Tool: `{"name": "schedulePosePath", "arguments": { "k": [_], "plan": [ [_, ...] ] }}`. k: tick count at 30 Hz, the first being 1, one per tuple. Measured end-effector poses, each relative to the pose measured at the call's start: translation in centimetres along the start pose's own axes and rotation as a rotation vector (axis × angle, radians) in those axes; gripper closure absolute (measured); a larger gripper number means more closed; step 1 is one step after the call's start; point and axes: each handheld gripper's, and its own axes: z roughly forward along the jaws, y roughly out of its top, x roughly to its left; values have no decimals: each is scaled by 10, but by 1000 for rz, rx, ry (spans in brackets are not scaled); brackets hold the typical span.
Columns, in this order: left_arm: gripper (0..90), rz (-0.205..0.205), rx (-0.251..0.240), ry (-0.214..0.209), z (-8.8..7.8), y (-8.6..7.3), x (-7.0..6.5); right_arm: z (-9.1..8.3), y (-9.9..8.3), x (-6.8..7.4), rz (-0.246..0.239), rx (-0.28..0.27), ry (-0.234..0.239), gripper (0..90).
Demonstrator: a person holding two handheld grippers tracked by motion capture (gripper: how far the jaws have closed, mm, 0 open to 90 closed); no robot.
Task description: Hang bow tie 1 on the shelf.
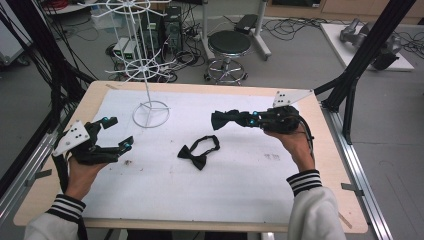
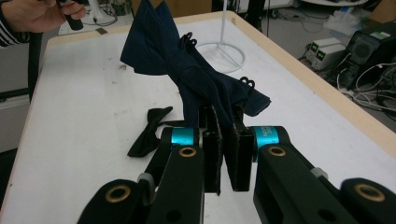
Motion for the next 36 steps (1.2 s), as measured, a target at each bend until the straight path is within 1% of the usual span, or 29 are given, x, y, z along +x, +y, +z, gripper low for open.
{"name": "schedulePosePath", "arguments": {
  "k": [1, 2, 4, 6, 9, 11, 13, 15, 16, 17, 19, 20, 21, 25, 26, 30, 32, 34, 36],
  "plan": [
    [144, -15, -8, -18, 2, 2, 1, 0, 1, 1, -4, -3, -4, 865],
    [144, -18, -7, -35, 4, 5, 2, 1, 3, 3, -8, -7, -3, 865],
    [144, -6, 4, -56, 7, 10, 3, 2, 6, 6, -9, -27, 3, 865],
    [144, -14, 3, -74, 9, 14, 5, 3, 8, 9, -15, -39, 7, 865],
    [144, -29, 8, -108, 12, 20, 6, 7, 13, 13, -27, -26, 3, 865],
    [144, -25, 20, -134, 16, 23, 5, 9, 18, 17, -33, -31, 7, 865],
    [144, -27, 23, -158, 20, 25, 3, 11, 22, 20, -36, -34, 4, 865],
    [144, -23, 27, -181, 25, 27, 0, 14, 27, 24, -39, -37, 10, 865],
    [144, -22, 31, -194, 27, 29, -1, 16, 29, 25, -48, -32, -2, 865],
    [144, -20, 32, -208, 30, 30, -2, 17, 31, 28, -39, -23, -2, 865],
    [144, -20, 39, -230, 36, 32, -3, 20, 34, 30, -44, -34, -4, 865],
    [144, -19, 41, -241, 38, 33, -4, 22, 35, 32, -37, -23, -7, 865],
    [145, -17, 44, -252, 41, 35, -5, 24, 36, 33, -42, -19, -7, 865],
    [145, -9, 55, -286, 50, 40, -7, 30, 39, 36, -47, -23, 4, 864],
    [145, -11, 54, -292, 52, 42, -7, 32, 39, 36, -48, -23, -1, 865],
    [149, 0, 59, -326, 62, 47, -11, 36, 41, 37, -40, -22, -5, 865],
    [149, 9, 70, -341, 67, 49, -12, 38, 41, 38, -35, -25, 3, 864],
    [149, 11, 79, -352, 71, 51, -14, 40, 42, 39, -39, -24, 3, 864],
    [149, 6, 81, -368, 75, 52, -17, 41, 42, 39, -37, -34, 14, 864]
  ]
}}
